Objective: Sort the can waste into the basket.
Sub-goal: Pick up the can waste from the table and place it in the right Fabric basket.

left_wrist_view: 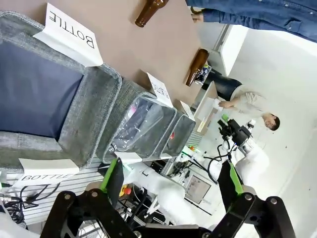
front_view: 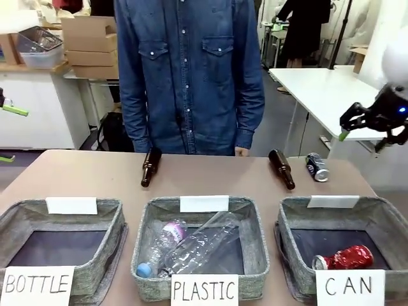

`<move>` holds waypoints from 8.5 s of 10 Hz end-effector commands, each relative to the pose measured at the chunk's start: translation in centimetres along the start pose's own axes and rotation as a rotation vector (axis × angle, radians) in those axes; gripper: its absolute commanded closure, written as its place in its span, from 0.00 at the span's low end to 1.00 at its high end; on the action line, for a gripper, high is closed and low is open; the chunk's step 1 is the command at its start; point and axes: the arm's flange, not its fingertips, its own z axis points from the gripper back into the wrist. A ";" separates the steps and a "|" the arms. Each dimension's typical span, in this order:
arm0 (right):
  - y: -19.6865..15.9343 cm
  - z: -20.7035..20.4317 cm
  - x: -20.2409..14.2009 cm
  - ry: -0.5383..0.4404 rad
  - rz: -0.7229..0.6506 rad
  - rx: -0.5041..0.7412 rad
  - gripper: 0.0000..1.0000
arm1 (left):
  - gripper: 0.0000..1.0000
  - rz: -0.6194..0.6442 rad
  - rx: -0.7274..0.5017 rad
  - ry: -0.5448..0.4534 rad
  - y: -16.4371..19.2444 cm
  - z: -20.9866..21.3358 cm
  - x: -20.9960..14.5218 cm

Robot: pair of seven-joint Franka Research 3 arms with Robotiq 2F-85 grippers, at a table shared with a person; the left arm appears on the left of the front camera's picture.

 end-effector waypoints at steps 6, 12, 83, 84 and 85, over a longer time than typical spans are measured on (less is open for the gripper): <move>-0.2 -18.9 12.3 -0.038 0.140 -0.037 0.00 | 0.00 -0.001 -0.009 0.002 0.1 0.1 -0.1; -2.2 -18.4 11.7 0.038 0.118 0.085 0.00 | 0.00 -0.001 -0.009 0.002 0.1 0.1 -0.1; -6.7 11.2 -6.5 0.211 -0.247 1.404 0.00 | 0.00 -0.149 -0.062 0.407 -0.9 -9.5 -2.3; -5.3 11.1 -8.6 0.311 0.437 0.867 0.00 | 0.00 -0.149 -0.062 0.407 -0.9 -9.5 -2.3; -5.3 11.1 -8.6 0.311 0.437 0.867 0.00 | 0.00 -0.149 -0.062 0.407 -0.9 -9.5 -2.3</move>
